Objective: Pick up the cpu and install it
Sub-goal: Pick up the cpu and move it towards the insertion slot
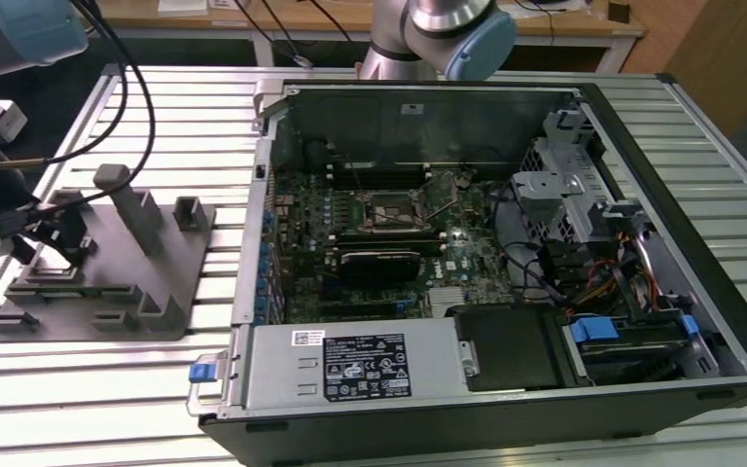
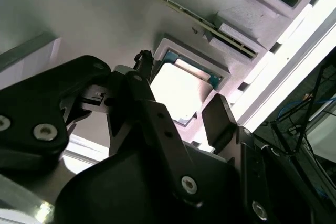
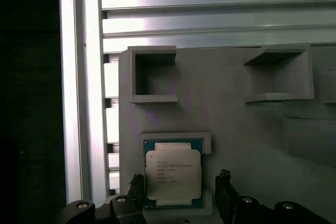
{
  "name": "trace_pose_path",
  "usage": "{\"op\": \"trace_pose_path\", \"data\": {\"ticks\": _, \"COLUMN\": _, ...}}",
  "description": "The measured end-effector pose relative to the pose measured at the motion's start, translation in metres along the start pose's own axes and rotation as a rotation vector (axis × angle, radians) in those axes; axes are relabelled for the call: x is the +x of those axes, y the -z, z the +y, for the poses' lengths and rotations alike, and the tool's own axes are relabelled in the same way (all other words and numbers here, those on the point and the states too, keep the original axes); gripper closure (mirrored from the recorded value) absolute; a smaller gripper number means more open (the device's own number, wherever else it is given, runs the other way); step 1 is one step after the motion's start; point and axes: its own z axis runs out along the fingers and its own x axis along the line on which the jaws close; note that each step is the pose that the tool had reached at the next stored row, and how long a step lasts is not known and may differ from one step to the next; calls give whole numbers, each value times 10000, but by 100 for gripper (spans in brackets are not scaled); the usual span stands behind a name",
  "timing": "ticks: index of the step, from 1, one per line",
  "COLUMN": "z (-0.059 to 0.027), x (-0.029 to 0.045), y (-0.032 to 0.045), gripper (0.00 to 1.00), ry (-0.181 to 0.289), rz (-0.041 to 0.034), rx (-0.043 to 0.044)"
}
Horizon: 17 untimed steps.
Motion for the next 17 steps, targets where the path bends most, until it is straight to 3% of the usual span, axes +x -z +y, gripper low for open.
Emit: {"op": "trace_pose_path", "data": {"ticks": 17, "z": 54, "x": 37, "y": -120, "gripper": 35, "ry": -1, "rz": 4, "rx": -31}}
